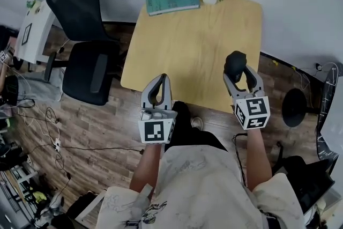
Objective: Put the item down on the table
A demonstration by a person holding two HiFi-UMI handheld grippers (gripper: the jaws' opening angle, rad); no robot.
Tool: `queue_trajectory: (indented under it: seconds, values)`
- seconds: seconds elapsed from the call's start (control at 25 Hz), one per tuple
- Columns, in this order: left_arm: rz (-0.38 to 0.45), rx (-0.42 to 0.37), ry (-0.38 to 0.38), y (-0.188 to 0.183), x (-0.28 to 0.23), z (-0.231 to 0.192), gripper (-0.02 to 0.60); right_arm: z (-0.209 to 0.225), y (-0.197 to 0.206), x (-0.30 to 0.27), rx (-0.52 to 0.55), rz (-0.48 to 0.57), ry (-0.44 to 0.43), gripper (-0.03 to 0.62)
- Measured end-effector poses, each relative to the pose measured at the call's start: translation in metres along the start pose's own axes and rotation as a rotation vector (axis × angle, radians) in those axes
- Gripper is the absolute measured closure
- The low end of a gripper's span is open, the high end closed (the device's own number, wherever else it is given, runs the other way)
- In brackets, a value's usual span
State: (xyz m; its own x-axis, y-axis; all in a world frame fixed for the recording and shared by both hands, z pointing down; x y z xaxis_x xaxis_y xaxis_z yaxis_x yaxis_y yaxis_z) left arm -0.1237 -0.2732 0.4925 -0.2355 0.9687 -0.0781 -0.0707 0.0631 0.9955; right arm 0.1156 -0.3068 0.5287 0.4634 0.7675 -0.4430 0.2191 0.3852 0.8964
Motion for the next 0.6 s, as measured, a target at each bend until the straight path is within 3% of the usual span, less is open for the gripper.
queue_trajectory:
  seconds: [0.32,0.6]
  values:
    - [-0.11,0.042,-0.007,0.043,0.009,0.004,0.575,-0.021,0.047,-0.03,0.021,-0.229,-0.094,0.289]
    - [-0.131,0.063,-0.032,0.055,0.011,-0.005,0.575,-0.034,0.065,-0.048,0.076,-0.368,-0.146,0.289]
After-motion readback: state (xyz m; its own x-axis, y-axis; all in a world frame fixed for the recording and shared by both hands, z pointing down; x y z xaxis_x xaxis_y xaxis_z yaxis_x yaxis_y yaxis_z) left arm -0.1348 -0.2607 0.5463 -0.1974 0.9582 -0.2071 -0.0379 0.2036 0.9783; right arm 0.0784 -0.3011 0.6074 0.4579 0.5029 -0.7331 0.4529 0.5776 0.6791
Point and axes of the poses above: the fingertips, and each gripper's own axes: x backward along the fingers, z to its right, y out of its underside, the point moved 3 cm from there along x, backward along the fingers, and after that the axes turned 4 degrees about -y, right-handed, at the moved point
